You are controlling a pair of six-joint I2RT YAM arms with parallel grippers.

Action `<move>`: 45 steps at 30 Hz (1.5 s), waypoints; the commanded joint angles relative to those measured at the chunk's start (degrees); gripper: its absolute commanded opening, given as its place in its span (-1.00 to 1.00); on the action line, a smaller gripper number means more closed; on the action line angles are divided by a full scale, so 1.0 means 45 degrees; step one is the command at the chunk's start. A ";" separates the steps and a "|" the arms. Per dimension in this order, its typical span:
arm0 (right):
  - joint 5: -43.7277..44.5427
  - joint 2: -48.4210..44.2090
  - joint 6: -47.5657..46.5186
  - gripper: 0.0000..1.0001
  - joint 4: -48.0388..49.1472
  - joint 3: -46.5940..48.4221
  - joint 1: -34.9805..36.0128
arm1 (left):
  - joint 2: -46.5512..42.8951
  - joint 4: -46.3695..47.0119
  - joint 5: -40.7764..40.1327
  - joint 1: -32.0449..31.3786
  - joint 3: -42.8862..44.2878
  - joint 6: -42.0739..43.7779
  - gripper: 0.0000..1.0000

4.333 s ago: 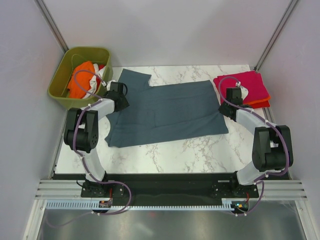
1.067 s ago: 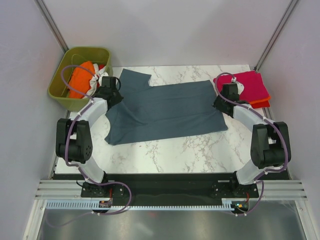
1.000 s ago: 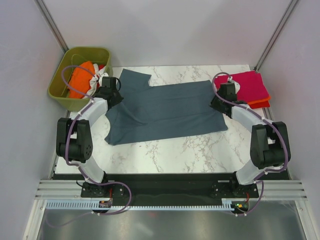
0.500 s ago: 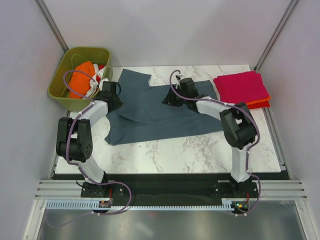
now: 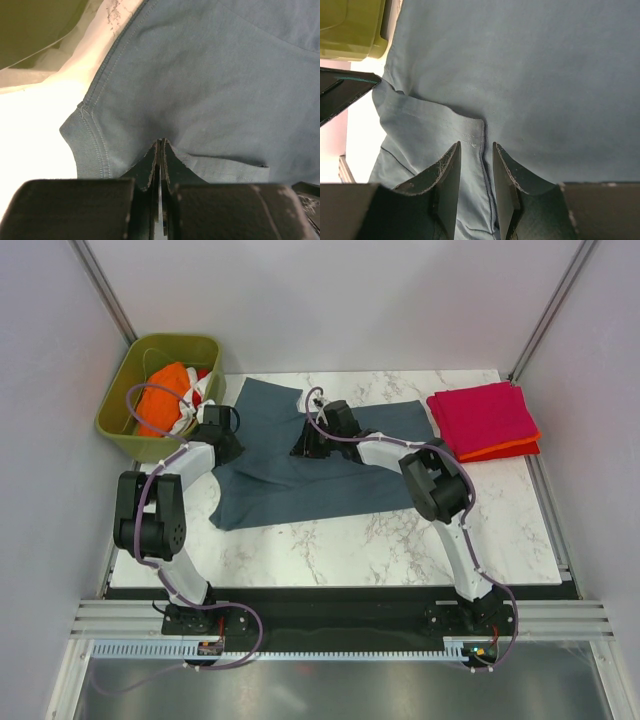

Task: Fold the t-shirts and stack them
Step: Fold the tshirt

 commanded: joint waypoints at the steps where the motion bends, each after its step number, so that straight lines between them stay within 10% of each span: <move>1: -0.0613 0.0310 0.0295 -0.23 0.0447 0.0778 0.0013 | 0.0003 0.0496 0.0178 0.0089 -0.0147 0.0249 -0.95; 20: -0.0828 0.1540 0.0432 -0.26 -0.0256 0.2009 0.0462 | -0.0193 0.0574 0.0412 0.0186 -0.0265 0.0249 -0.95; 30: -0.0868 0.1580 0.0510 -1.00 -0.0217 0.2263 0.0443 | -0.0427 0.0574 0.0432 0.0225 -0.0284 0.0268 -0.95; 45: -0.0789 -0.0158 0.1154 -1.00 0.2008 -0.0138 -0.0533 | -0.0310 0.0691 0.0627 0.0225 0.0223 0.0326 -0.95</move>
